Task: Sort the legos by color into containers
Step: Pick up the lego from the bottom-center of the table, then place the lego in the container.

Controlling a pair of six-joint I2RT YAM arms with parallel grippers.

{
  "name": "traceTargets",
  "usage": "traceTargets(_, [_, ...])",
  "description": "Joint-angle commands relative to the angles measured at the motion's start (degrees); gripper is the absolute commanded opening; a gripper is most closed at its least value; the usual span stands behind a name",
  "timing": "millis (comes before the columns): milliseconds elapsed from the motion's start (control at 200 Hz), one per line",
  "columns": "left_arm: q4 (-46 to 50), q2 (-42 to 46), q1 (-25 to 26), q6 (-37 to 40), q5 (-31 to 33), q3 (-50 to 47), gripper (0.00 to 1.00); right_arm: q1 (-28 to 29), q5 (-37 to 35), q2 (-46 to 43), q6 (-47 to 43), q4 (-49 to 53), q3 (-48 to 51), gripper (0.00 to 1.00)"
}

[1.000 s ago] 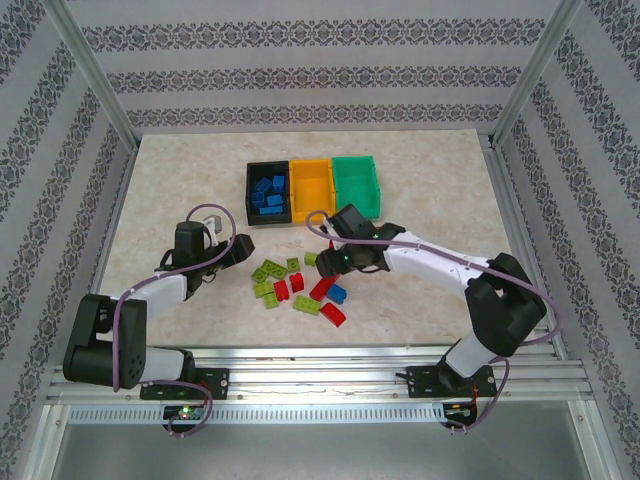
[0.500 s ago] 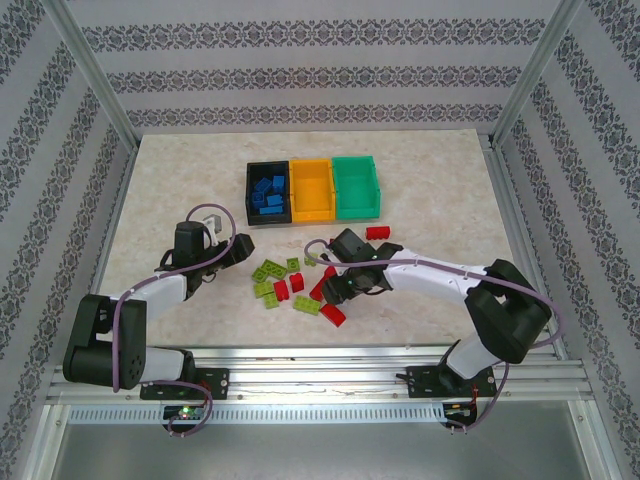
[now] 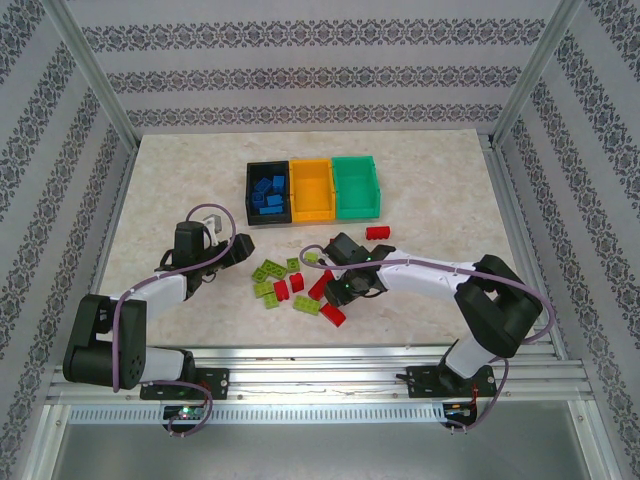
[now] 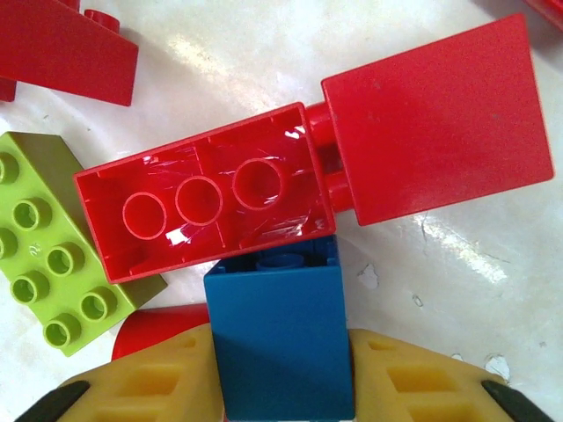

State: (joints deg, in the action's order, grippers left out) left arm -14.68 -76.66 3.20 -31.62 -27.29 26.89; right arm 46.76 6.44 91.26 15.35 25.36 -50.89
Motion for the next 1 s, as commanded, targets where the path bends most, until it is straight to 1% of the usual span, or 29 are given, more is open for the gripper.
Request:
traceTargets(0, [-2.48,-0.41,-0.93,-0.51,-1.36,0.41,0.8,0.43,-1.1,-2.07,-0.5,1.13,-1.83,0.34])
traceTargets(150, [-2.64,-0.48,-0.92,-0.64,-1.36,0.32,0.8,-0.3,1.81,-3.04,-0.93,0.02,-7.29,0.35])
traceTargets(260, [-3.06,-0.65,-0.92,-0.86,-1.46,0.25,0.8,-1.65,4.17,0.08,-0.32,-2.63,-14.93,0.34])
traceTargets(370, [-2.82,-0.86,-0.89,-0.64,-1.27,0.33,0.8,-2.79,5.37,6.4,1.29,-3.99,-25.12,0.34])
traceTargets(560, [-3.2,-1.13,-0.95,-0.82,-1.54,0.35,0.79,-5.04,5.14,20.95,4.16,-3.38,-44.77,0.35])
traceTargets(719, [-3.58,-1.73,-0.93,-0.91,-1.02,0.17,0.8,-8.53,10.94,32.84,8.88,-3.26,-60.35,0.35])
traceTargets(754, [-4.01,-1.85,-0.93,-1.11,-0.95,-0.07,0.8,-8.87,11.15,35.06,9.2,-2.85,-63.48,0.36])
traceTargets(809, [-4.24,-2.14,-0.92,-1.2,-1.09,-0.09,0.8,-9.32,10.27,38.66,9.09,-0.68,-69.17,0.44])
traceTargets(884, [-4.15,-2.49,-0.92,-1.17,-1.21,0.24,0.8,-9.83,10.81,42.99,8.94,3.27,-75.91,0.49])
traceTargets(939, [-4.15,-2.76,-0.92,-1.21,-1.51,0.26,0.8,-9.81,11.05,43.57,8.96,4.06,-76.56,0.5])
traceTargets(994, [-4.2,-2.74,-0.92,-1.25,-1.54,0.19,0.8,-9.43,10.67,42.08,8.75,2.36,-73.48,0.51])
